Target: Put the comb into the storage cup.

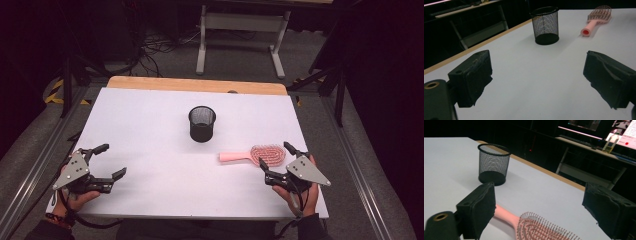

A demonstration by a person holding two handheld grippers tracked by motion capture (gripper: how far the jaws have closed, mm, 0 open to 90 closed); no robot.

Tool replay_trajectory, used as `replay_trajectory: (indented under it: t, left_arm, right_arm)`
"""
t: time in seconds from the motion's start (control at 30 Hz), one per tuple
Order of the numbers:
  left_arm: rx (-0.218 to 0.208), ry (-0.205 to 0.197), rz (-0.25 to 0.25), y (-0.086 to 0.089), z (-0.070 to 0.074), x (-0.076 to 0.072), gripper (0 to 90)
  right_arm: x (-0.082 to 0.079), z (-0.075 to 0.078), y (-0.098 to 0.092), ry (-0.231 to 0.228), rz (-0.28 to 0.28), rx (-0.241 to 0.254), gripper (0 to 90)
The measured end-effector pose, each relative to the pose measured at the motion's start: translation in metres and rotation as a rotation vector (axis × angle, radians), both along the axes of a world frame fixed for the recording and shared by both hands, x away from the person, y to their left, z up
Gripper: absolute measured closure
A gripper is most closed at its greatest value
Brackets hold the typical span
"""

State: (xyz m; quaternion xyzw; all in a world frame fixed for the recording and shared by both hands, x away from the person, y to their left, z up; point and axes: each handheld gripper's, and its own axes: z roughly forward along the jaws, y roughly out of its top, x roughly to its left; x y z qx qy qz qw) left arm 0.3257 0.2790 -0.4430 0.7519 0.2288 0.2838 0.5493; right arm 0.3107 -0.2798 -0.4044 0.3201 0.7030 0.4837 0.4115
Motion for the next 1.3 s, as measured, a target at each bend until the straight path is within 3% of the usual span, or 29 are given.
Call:
replay_trajectory:
  t: [0.1,0.27,0.43,0.57,0.73,0.9,1.3]
  left_arm:
    - [0.001,0.006,-0.01,-0.002,-0.001,0.001,8.8]
    - [0.016,0.013,-0.031,-0.009,-0.003,0.0,8.8]
    - [0.028,0.016,-0.046,-0.015,-0.006,0.0,9.0]
    - [0.025,0.02,-0.048,-0.016,-0.008,0.0,9.1]
    - [0.038,0.029,-0.053,-0.017,-0.01,0.002,8.9]
    - [0.034,0.032,-0.057,-0.017,-0.011,0.002,8.8]
    - [0.038,0.037,-0.061,-0.018,-0.013,0.003,8.7]
  right_arm:
    - [0.001,-0.003,0.0,0.02,-0.004,-0.01,15.1]
    - [0.002,-0.003,-0.001,0.035,-0.014,0.016,15.5]
    - [0.016,0.0,0.008,0.043,-0.043,0.022,20.9]
    - [0.033,0.001,0.021,0.076,-0.025,0.027,34.2]
    - [0.051,-0.002,0.041,0.146,0.047,0.02,65.7]
    - [0.065,-0.007,0.062,0.202,0.079,-0.023,87.5]
    - [0.092,-0.026,0.092,0.299,0.099,-0.101,89.9]
